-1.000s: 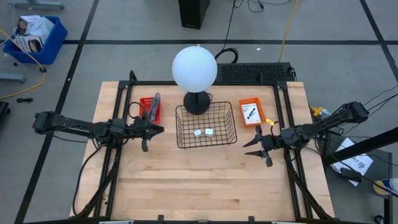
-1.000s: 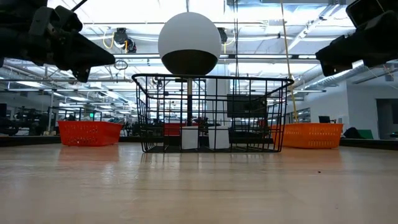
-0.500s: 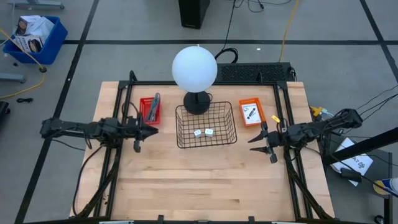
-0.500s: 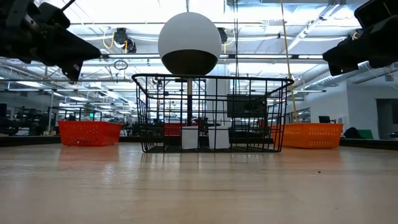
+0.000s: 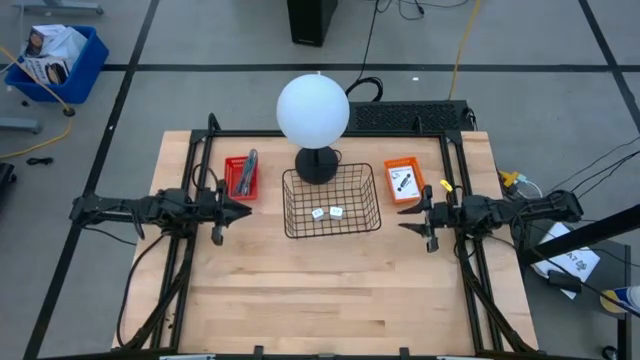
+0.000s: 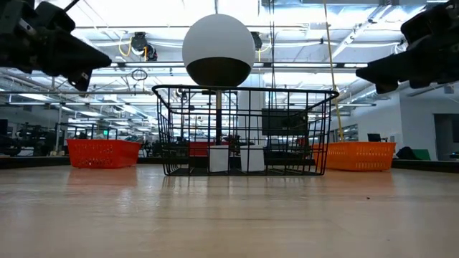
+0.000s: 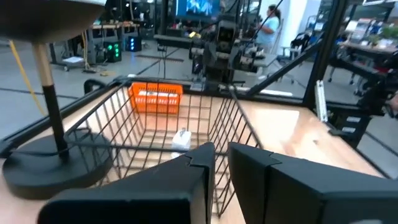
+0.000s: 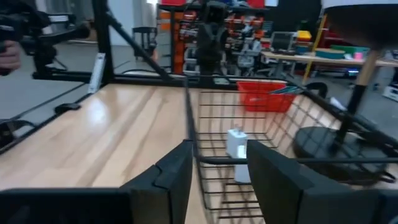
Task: Pick and place items into bin
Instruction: Return to Home Position
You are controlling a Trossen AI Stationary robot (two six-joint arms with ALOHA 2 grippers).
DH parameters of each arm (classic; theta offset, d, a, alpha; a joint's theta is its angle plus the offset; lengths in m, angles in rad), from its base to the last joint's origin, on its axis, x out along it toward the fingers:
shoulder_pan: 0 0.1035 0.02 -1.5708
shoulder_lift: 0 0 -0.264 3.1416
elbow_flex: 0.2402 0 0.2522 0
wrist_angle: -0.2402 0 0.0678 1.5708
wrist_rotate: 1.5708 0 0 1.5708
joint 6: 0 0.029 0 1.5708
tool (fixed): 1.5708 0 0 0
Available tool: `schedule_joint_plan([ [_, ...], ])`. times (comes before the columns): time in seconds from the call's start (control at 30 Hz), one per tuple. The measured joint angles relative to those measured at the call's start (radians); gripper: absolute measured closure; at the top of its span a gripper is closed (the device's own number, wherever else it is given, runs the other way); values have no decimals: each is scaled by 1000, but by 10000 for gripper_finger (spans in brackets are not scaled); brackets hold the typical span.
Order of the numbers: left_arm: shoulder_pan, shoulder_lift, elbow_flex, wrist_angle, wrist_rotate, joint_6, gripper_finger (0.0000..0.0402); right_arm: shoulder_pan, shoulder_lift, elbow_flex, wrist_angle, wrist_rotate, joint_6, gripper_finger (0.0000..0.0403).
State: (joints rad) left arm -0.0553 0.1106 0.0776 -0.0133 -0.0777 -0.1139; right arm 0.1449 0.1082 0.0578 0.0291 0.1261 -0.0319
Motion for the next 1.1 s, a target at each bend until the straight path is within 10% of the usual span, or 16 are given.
schedule_joint_plan([
  [1.1,34,-5,-22,-86,-9,27,350,-80,-3,-5,11,-23,13,261],
])
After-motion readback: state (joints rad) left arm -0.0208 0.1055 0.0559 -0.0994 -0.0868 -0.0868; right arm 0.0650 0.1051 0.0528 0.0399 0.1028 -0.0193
